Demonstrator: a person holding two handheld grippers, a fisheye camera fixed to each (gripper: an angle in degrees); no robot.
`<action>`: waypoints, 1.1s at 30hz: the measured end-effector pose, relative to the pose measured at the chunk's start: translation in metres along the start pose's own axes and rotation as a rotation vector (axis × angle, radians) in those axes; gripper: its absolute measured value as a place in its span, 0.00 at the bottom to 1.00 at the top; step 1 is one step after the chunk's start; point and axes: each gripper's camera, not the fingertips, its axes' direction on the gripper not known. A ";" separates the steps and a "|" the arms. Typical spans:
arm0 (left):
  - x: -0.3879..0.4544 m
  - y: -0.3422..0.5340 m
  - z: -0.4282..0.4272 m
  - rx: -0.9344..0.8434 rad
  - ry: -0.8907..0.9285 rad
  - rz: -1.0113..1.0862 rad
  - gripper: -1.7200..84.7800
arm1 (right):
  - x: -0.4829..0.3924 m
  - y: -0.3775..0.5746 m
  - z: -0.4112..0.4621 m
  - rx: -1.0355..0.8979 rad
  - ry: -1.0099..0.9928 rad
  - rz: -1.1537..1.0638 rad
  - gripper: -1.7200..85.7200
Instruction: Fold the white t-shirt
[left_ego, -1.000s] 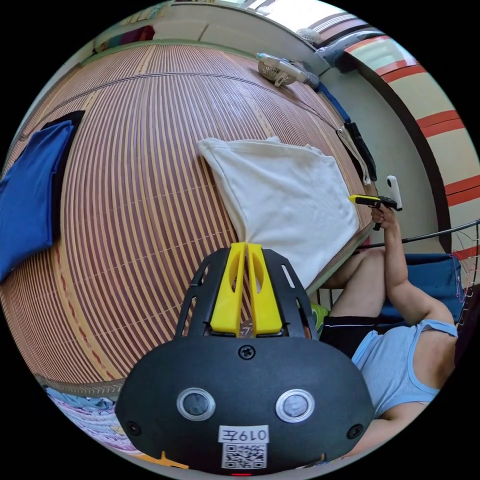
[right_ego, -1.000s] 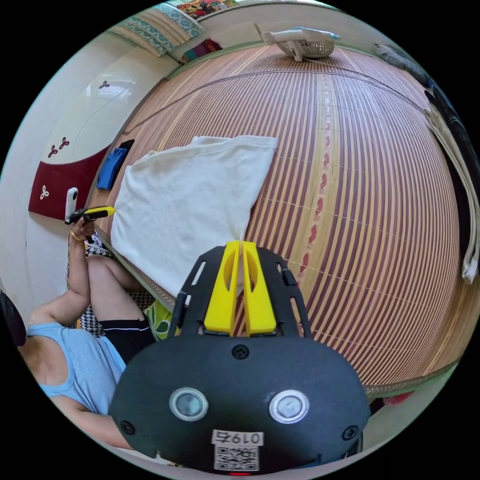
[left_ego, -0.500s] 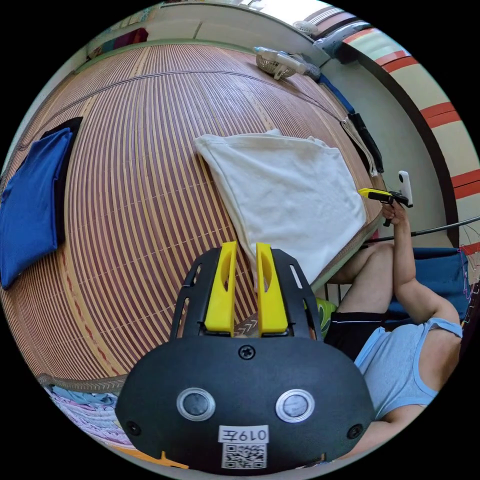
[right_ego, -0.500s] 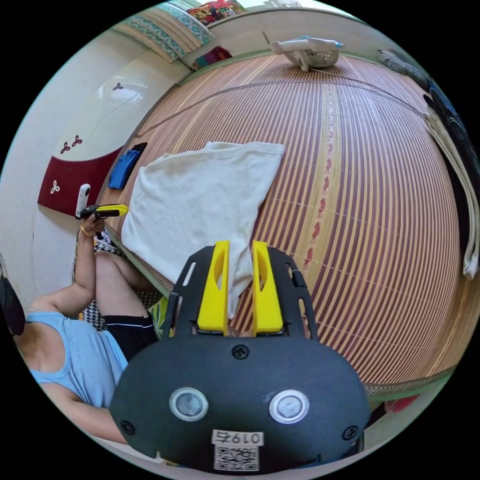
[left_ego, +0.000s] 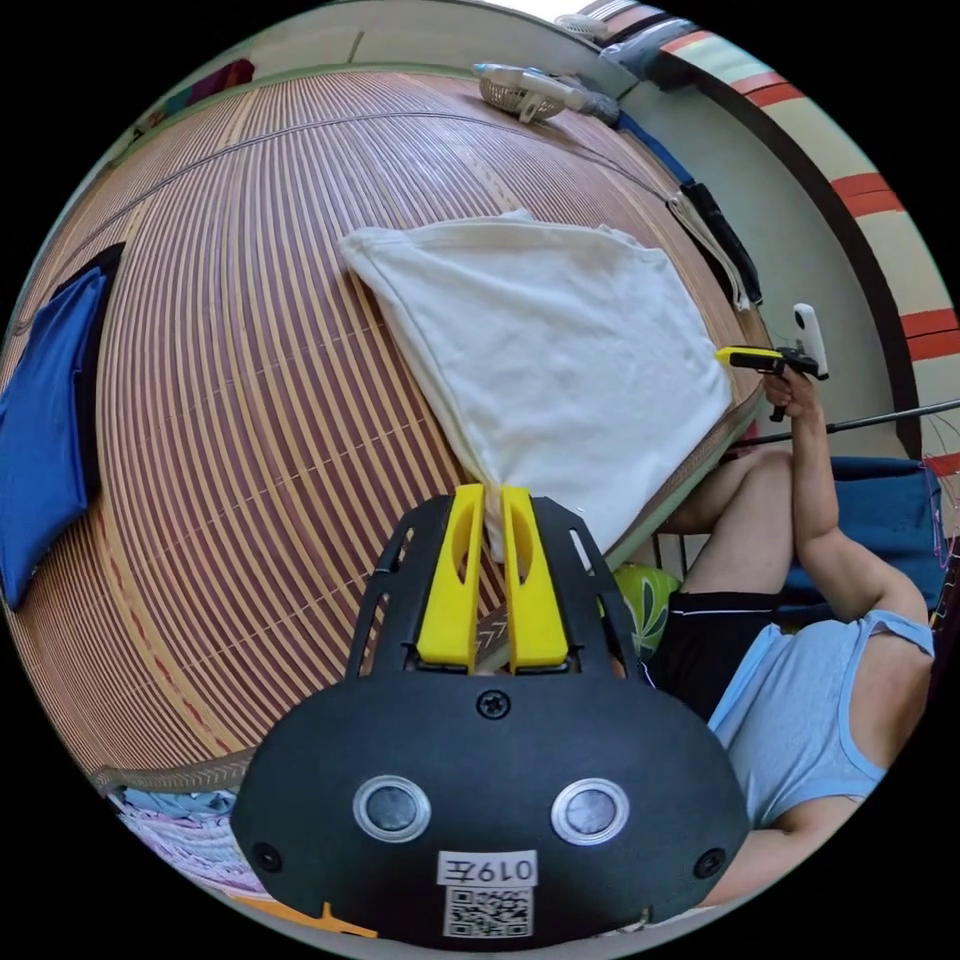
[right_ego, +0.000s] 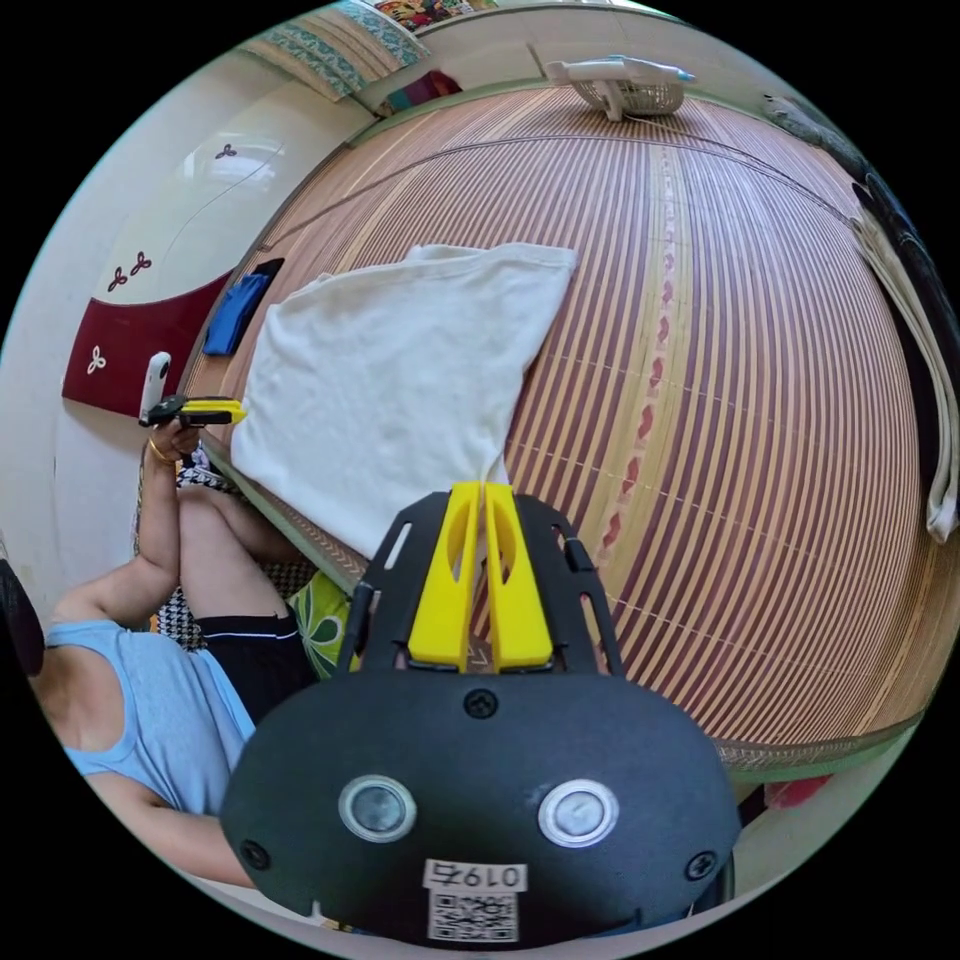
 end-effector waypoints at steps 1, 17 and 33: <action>-0.001 -0.001 0.000 0.006 0.014 -0.002 0.05 | -0.004 0.001 0.004 0.004 -0.002 0.002 0.01; 0.007 -0.012 -0.006 0.102 -0.017 -0.046 0.05 | -0.082 0.011 0.078 0.050 0.106 -0.010 0.06; 0.096 -0.102 0.042 0.032 -0.196 0.133 0.03 | -0.382 -0.069 0.216 0.491 0.396 -0.688 0.02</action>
